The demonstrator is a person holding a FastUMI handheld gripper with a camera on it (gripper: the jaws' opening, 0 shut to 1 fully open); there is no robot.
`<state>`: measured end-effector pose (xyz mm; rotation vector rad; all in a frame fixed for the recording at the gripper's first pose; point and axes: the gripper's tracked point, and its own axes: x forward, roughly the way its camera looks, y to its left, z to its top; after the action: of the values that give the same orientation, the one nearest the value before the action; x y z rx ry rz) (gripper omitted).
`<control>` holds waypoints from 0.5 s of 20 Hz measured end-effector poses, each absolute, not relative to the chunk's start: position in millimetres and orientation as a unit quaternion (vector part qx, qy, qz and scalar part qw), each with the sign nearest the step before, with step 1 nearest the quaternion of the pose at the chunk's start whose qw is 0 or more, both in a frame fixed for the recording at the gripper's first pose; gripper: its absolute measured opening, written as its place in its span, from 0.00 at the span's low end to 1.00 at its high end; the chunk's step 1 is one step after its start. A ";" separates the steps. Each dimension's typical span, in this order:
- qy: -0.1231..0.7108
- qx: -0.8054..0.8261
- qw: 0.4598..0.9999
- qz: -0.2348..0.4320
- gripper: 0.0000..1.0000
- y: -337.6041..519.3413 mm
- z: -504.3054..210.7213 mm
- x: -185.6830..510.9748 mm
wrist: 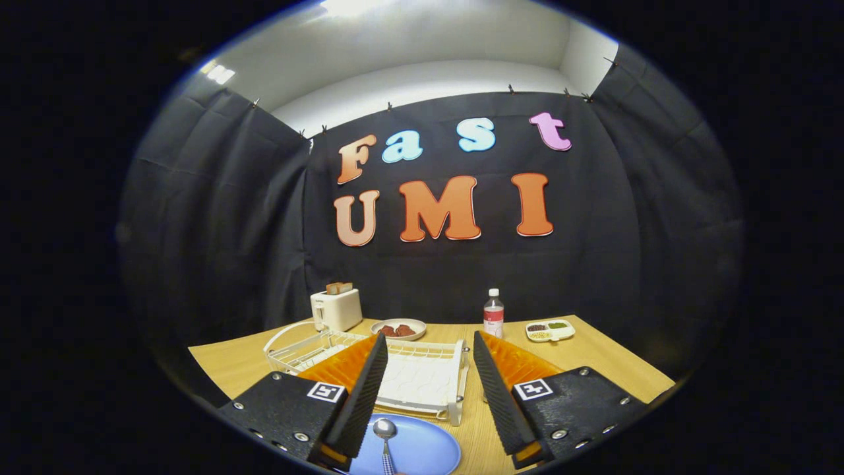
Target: Take the plate from the dish rack, then take the spoon from the basket and place it into the plate.
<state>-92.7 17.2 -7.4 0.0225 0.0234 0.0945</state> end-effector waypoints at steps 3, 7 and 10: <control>-0.017 0.005 0.999 0.040 0.85 16.2 1.6 -90.6; -0.030 -0.013 0.999 0.039 0.84 14.4 4.2 -87.0; -0.028 -0.015 0.999 0.035 0.84 14.9 1.5 -80.8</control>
<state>-80.8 14.9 1.5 -0.0305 -0.0567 0.0707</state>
